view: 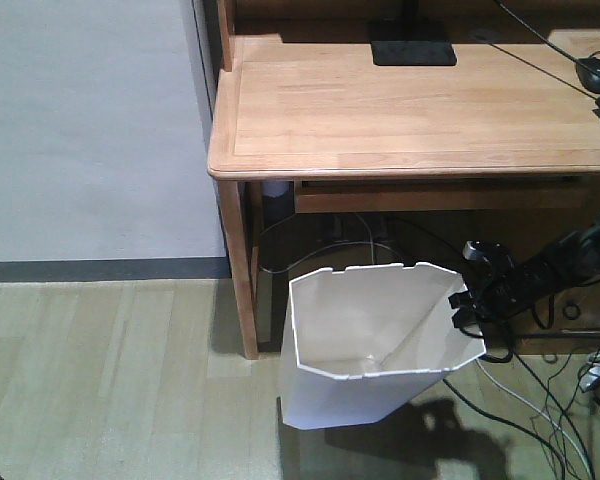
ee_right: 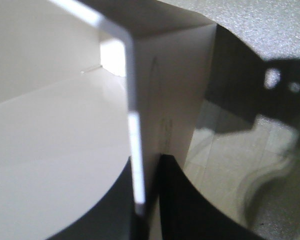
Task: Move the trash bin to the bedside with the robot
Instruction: 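Lift and drag the bin out from under the desk with right gripper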
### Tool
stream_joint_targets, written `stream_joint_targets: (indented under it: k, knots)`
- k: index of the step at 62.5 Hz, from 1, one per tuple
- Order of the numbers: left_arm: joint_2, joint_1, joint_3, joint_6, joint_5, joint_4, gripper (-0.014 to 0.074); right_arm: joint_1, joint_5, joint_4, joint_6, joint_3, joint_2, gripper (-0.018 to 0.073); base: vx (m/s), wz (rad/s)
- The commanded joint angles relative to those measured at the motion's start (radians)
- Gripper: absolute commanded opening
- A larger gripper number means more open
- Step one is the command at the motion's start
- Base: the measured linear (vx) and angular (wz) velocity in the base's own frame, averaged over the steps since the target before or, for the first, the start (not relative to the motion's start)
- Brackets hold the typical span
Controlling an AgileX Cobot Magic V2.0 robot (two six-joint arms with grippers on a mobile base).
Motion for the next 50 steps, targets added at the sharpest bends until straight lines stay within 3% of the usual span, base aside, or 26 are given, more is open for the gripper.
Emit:
stream_joint_targets:
  k: [1,9,17,30,50]
  knots:
    - [-0.007,-0.003,0.012,-0.014,-0.074,-0.010,-0.0006,-0.003,0.138,0.257,-0.195,0.159,-0.206,-0.0002,0.00,0.00]
    - [-0.007,-0.003,0.012,-0.014,-0.074,-0.010,-0.0006,-0.003,0.136,0.414,-0.378,0.371,-0.349,-0.0002,0.00,0.00]
    - [-0.007,-0.003,0.012,-0.014,-0.074,-0.010,-0.0006,-0.003,0.125,0.480,-0.472,0.524,-0.452,-0.0002,0.00,0.00]
    - [-0.007,-0.003,0.012,-0.014,-0.074,-0.010,-0.0006,-0.003,0.157,0.490,-0.481,0.635,-0.520,-0.0002,0.00,0.00]
    - [-0.007,-0.003,0.012,-0.014,-0.074,-0.010,-0.0006,-0.003,0.283,0.476,-0.480,0.639,-0.524,-0.0002,0.00,0.00]
